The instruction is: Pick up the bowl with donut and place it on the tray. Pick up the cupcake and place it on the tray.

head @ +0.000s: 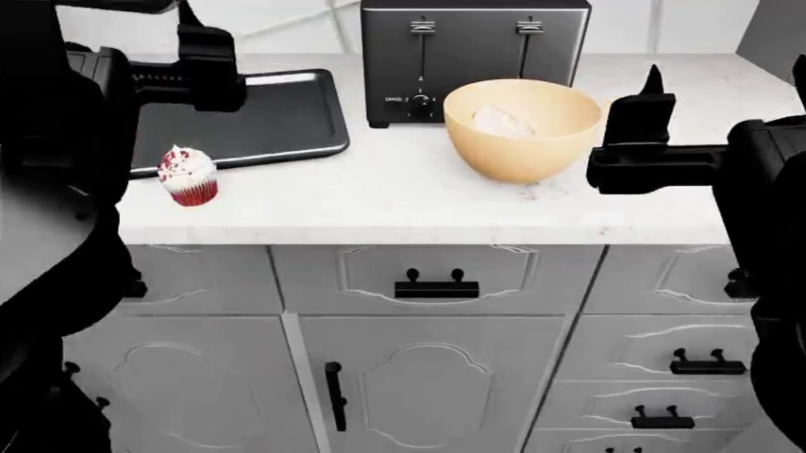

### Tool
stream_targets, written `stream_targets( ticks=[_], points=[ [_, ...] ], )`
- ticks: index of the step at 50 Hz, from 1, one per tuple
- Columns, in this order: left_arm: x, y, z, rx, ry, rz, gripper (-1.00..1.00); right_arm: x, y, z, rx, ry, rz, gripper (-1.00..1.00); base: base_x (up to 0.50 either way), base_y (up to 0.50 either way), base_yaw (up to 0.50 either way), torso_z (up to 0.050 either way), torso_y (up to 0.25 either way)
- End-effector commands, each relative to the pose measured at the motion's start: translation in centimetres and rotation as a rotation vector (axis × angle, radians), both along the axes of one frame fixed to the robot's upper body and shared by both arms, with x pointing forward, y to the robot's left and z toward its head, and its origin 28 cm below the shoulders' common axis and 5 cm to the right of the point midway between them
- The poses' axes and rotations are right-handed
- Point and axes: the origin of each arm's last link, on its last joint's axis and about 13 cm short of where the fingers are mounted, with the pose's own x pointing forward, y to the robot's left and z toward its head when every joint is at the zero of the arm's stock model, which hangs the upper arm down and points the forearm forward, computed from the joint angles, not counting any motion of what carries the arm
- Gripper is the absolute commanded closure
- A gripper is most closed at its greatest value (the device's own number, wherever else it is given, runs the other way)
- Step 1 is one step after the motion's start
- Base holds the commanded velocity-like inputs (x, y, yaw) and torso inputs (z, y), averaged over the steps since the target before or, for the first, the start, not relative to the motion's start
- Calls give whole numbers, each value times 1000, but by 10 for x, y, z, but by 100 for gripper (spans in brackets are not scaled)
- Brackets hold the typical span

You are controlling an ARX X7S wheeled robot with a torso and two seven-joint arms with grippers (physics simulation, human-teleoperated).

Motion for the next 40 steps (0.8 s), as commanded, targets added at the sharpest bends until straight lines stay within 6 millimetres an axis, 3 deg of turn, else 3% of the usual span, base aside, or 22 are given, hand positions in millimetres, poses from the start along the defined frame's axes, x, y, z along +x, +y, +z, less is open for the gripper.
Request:
stream_targets(
  ticks=[1,30,40],
  points=[
    [5,27,21,106,9,233,-100,2,-12,8,7,62,-104,-100,0,0,0,0,0],
    [0,32,16,70,84,145,-100,4,-19,7,84,41,-109,-100,439,0,0,0,0],
    [-1,32,17,75,83,150,-100,4,-18,0,138,80,-98,-100,389,-214,0,0,2]
  ],
)
